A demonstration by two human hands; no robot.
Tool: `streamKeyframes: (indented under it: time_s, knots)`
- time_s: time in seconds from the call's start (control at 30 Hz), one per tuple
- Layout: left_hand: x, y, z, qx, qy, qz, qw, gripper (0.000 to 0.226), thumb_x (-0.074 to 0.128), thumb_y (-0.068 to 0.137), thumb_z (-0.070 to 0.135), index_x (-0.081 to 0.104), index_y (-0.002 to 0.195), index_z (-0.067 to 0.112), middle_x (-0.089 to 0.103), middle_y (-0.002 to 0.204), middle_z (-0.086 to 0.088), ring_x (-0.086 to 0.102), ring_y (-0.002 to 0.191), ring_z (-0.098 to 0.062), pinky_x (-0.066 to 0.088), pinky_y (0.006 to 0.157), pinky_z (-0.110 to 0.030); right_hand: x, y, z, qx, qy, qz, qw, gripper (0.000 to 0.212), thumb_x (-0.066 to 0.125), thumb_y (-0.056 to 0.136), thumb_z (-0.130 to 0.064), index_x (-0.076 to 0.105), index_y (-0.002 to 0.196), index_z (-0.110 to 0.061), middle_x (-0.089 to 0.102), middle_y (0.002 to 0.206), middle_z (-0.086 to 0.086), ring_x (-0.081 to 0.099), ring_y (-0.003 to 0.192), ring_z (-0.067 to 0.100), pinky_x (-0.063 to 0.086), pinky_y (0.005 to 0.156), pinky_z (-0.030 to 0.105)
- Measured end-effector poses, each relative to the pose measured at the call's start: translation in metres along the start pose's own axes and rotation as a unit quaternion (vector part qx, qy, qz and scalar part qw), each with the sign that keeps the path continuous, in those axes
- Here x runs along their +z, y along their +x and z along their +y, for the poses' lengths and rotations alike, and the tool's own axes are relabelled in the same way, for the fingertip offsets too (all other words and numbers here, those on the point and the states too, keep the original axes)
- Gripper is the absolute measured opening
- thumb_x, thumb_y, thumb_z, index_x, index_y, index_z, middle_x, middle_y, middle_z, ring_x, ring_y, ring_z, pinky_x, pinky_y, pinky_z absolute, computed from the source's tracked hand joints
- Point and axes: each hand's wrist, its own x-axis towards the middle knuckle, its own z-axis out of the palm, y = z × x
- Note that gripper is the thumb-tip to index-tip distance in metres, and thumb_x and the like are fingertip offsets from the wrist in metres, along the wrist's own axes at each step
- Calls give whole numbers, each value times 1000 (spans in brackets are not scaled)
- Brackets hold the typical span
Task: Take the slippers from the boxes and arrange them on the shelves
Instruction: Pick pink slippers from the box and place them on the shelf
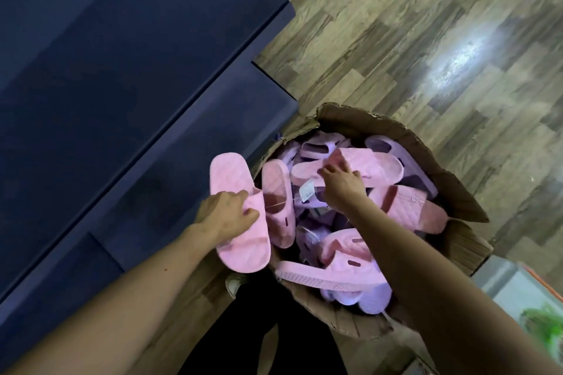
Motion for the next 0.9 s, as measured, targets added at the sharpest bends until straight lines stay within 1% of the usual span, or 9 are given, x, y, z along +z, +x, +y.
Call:
streamKeyframes:
  time_s: [0.17, 0.3, 0.33, 0.4, 0.47, 0.57, 0.67, 0.77, 0.9]
  knots:
    - [25, -16, -28, -37, -25, -24, 999, 39, 41, 89, 38, 51, 119, 16, 61, 117, -11, 56, 102, -32, 47, 77, -34, 28, -8, -4, -54, -184, -29, 981, 36, 39, 90, -3, 54, 123, -8, 56, 124, 6, 32, 134, 17, 6, 115, 40]
    - [39, -26, -32, -17, -31, -15, 999, 43, 40, 90, 34, 46, 130, 21, 60, 116, -10, 55, 104, -29, 45, 76, -33, 43, -13, -16, -68, -260, -35, 962, 17, 62, 61, -29, 75, 65, -18, 67, 65, -8, 63, 82, 6, 26, 82, 25]
    - [41, -27, -32, -6, -32, -9, 999, 43, 40, 90, 34, 45, 131, 21, 59, 117, -9, 54, 106, -28, 44, 76, -33, 37, -17, -14, -68, -273, -57, 958, 16, 65, 58, -29, 75, 65, -20, 68, 66, -9, 63, 82, 6, 28, 81, 24]
    - [43, -28, -32, 11, -41, -1, 999, 41, 40, 91, 32, 46, 129, 17, 57, 120, -9, 50, 111, -26, 42, 79, -33, 29, -16, -12, -97, -258, -36, 961, 27, 55, 79, -19, 71, 101, -18, 69, 104, 2, 55, 113, 15, 28, 97, 26]
    - [48, -29, -34, 27, -58, 10, 998, 39, 40, 93, 29, 46, 128, 13, 56, 123, -10, 47, 114, -25, 41, 84, -32, 24, -18, -16, -147, -253, -35, 956, 34, 44, 94, -18, 54, 126, -15, 54, 132, 13, 34, 135, 26, 21, 111, 28]
    - [53, -33, -39, 39, -100, 24, 994, 42, 38, 97, 29, 41, 136, 15, 53, 130, -7, 45, 117, -22, 39, 92, -30, 20, -36, -39, -206, -256, -13, 944, 39, 43, 96, -20, 42, 135, -15, 60, 126, 15, 37, 132, 31, 12, 115, 34]
    - [51, -49, -46, 43, -165, 60, 984, 46, 42, 96, 26, 36, 141, 22, 52, 132, -4, 47, 116, -22, 41, 94, -32, 21, -57, -72, -211, -154, 12, 965, 50, 43, 94, -23, 30, 142, -15, 65, 114, 13, 51, 116, 28, 25, 104, 33]
    - [42, -73, -55, 44, -205, 139, 968, 43, 48, 92, 27, 47, 135, 23, 56, 129, -3, 50, 113, -23, 41, 92, -31, 13, -79, -114, -237, -41, 54, 969, 55, 42, 95, -21, 22, 147, -19, 64, 117, 16, 52, 113, 32, 34, 94, 36]
    - [36, -109, -81, 46, -173, 190, 965, 50, 47, 80, 39, 58, 124, 20, 63, 114, 1, 47, 103, -21, 33, 91, -31, 5, -119, -179, -230, 47, 52, 971, 61, 41, 94, -17, 17, 148, -33, 64, 109, 19, 60, 98, 36, 44, 83, 36]
